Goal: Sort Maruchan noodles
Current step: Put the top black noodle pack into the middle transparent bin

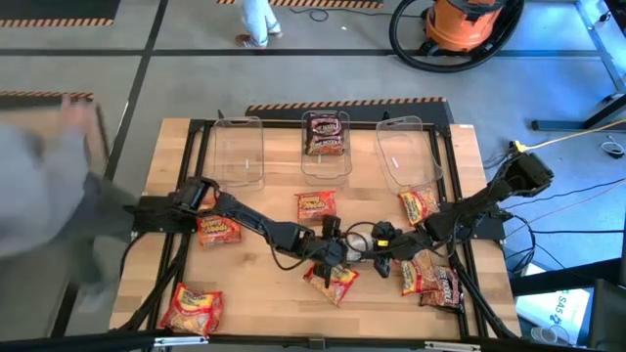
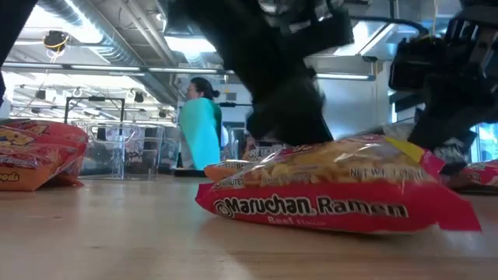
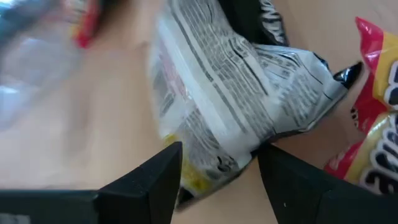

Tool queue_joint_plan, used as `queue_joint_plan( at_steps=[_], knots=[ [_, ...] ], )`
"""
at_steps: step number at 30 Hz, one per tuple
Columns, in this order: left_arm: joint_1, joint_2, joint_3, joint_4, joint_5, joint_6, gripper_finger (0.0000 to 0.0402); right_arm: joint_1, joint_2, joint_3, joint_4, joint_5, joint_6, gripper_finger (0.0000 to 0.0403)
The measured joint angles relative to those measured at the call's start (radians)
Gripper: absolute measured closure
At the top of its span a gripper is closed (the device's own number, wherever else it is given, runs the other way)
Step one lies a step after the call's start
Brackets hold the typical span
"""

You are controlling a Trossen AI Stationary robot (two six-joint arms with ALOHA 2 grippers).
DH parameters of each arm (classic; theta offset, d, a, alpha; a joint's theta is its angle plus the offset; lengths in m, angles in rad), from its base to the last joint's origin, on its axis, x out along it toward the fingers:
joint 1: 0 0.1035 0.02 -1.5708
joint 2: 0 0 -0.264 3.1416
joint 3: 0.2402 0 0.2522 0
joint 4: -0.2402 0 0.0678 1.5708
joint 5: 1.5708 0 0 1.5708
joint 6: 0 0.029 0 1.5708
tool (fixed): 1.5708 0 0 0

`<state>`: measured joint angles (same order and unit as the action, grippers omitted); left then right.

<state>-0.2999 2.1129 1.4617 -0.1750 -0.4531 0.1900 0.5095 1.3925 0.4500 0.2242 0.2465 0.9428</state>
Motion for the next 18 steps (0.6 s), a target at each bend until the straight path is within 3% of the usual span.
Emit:
queue_joint_plan(
  at_steps=[8, 12, 15, 18],
  knots=[
    [-0.064, -0.131, 0.001, -0.293, -0.184, -0.069, 0.0196, -0.011, -0.111, 0.008, 0.019, 0.076, -0.086, 0.0393],
    [-0.094, -0.174, -0.041, -0.412, -0.276, -0.111, 0.0196, -0.064, -0.142, 0.029, 0.021, 0.056, -0.138, 0.0394],
    [-0.111, -0.205, -0.113, -0.363, -0.340, -0.125, 0.0196, -0.124, -0.141, 0.038, 0.023, -0.014, -0.179, 0.0396],
    [-0.121, -0.221, -0.185, -0.191, -0.371, -0.077, 0.0196, -0.185, -0.121, 0.040, 0.050, -0.081, -0.201, 0.0395]
  ],
)
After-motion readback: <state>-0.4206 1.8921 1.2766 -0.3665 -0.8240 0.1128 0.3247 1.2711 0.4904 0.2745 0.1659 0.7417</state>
